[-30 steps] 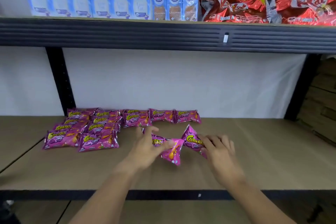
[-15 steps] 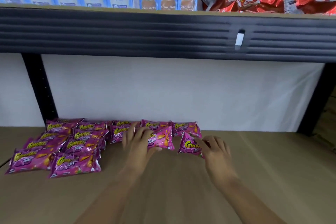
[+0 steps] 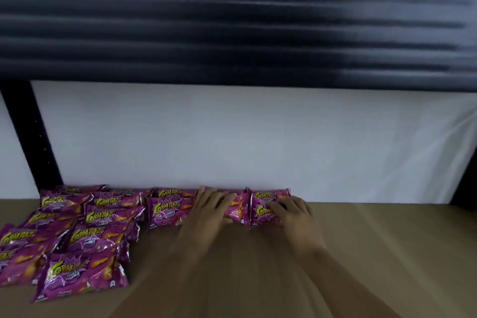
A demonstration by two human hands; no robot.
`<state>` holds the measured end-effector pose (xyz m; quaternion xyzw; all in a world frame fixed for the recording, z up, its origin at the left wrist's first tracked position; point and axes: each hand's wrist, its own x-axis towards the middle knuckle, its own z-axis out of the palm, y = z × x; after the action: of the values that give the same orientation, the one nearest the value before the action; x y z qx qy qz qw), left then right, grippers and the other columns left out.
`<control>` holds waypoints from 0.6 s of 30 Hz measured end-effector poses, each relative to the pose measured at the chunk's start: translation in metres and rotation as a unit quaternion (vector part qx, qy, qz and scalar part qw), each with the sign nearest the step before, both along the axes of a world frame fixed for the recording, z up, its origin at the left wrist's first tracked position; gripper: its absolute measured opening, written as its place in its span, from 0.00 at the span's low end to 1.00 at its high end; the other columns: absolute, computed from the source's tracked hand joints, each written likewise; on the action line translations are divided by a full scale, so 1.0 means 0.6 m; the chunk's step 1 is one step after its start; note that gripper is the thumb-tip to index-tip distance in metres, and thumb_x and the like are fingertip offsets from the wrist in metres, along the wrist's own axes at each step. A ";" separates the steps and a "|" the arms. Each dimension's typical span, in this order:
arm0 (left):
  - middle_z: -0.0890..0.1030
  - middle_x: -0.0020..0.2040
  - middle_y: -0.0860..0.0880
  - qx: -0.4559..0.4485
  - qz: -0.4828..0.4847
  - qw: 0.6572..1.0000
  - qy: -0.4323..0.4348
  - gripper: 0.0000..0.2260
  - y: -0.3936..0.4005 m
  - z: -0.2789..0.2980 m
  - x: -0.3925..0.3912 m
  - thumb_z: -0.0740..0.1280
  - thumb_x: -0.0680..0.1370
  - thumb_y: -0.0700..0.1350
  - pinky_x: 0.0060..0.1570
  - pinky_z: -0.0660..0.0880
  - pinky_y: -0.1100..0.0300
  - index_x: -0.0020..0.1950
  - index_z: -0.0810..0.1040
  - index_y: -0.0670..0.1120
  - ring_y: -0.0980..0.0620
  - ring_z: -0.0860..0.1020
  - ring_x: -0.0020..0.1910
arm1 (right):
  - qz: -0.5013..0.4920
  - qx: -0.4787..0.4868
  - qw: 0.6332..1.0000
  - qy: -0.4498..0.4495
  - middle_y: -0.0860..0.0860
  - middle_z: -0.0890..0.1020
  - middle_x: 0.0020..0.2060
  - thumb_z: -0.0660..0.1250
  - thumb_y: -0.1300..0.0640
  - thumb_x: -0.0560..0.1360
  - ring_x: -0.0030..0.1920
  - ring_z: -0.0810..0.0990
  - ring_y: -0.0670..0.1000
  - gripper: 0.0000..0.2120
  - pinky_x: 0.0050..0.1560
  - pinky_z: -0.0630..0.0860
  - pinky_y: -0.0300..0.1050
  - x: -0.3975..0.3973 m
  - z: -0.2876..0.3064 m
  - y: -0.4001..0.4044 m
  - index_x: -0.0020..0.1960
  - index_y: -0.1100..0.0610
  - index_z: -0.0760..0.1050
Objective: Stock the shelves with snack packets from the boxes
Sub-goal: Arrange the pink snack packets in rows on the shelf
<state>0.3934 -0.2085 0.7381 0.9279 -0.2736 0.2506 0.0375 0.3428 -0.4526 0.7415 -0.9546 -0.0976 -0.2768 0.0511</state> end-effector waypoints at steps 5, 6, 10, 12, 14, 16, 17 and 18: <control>0.71 0.72 0.47 0.025 0.030 0.998 0.047 0.35 -0.008 -0.018 0.011 0.70 0.76 0.56 0.77 0.49 0.42 0.78 0.56 0.55 0.41 0.66 0.75 | -0.005 0.015 0.999 0.031 0.51 0.82 0.55 0.80 0.69 0.53 0.60 0.80 0.59 0.43 0.55 0.80 0.56 0.036 -0.022 -0.004 0.65 0.48 0.75; 0.62 0.79 0.46 0.025 0.036 0.997 0.062 0.33 -0.004 -0.025 0.010 0.63 0.80 0.58 0.78 0.42 0.44 0.80 0.50 0.58 0.40 0.56 0.79 | 0.005 0.007 0.999 0.047 0.53 0.79 0.63 0.77 0.69 0.57 0.68 0.75 0.61 0.44 0.60 0.77 0.61 0.041 -0.029 -0.007 0.70 0.50 0.70; 0.26 0.77 0.53 0.006 0.041 0.995 0.089 0.31 0.001 -0.036 0.000 0.44 0.81 0.68 0.74 0.28 0.50 0.77 0.29 0.63 0.49 0.25 0.75 | 0.031 -0.004 0.993 0.117 0.46 0.38 0.78 0.39 0.38 0.80 0.78 0.31 0.51 0.32 0.78 0.37 0.53 0.037 -0.049 -0.012 0.80 0.47 0.38; 0.23 0.76 0.55 0.002 0.041 0.994 0.104 0.30 -0.002 -0.031 -0.001 0.40 0.80 0.70 0.74 0.28 0.49 0.76 0.28 0.64 0.49 0.24 0.75 | 0.022 0.000 0.994 0.107 0.46 0.35 0.77 0.22 0.30 0.71 0.76 0.28 0.48 0.41 0.76 0.31 0.49 0.038 -0.057 -0.009 0.80 0.48 0.36; 0.24 0.76 0.54 0.015 0.040 0.994 0.100 0.28 -0.002 -0.031 0.003 0.32 0.77 0.69 0.73 0.29 0.46 0.75 0.27 0.65 0.47 0.25 0.75 | 0.015 -0.018 0.997 0.075 0.52 0.48 0.80 0.28 0.34 0.78 0.78 0.36 0.51 0.38 0.76 0.38 0.51 0.045 -0.063 -0.005 0.81 0.52 0.47; 0.25 0.76 0.53 0.029 0.041 0.993 0.102 0.28 -0.002 -0.032 0.006 0.27 0.75 0.69 0.73 0.30 0.43 0.74 0.27 0.66 0.45 0.25 0.75 | -0.007 -0.027 0.996 0.082 0.56 0.62 0.77 0.36 0.41 0.83 0.78 0.47 0.54 0.31 0.74 0.45 0.54 0.049 -0.071 -0.004 0.79 0.55 0.58; 0.25 0.77 0.53 0.030 0.041 0.993 0.108 0.28 -0.002 -0.033 0.007 0.27 0.75 0.69 0.73 0.30 0.43 0.74 0.27 0.66 0.45 0.25 0.75 | -0.021 -0.027 0.995 0.096 0.57 0.64 0.77 0.37 0.42 0.84 0.78 0.49 0.55 0.30 0.74 0.46 0.55 0.048 -0.069 -0.003 0.78 0.55 0.60; 0.25 0.77 0.53 0.029 0.041 0.992 0.113 0.27 -0.003 -0.033 0.008 0.29 0.76 0.69 0.73 0.30 0.42 0.74 0.27 0.67 0.45 0.25 0.75 | -0.023 -0.024 0.995 0.090 0.57 0.64 0.76 0.37 0.42 0.84 0.78 0.51 0.56 0.30 0.74 0.47 0.55 0.049 -0.072 -0.002 0.78 0.56 0.60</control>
<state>0.3981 -0.2101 0.7185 0.9614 -0.2361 0.1378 0.0310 0.3721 -0.4535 0.6982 -0.9786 -0.0771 -0.1880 0.0308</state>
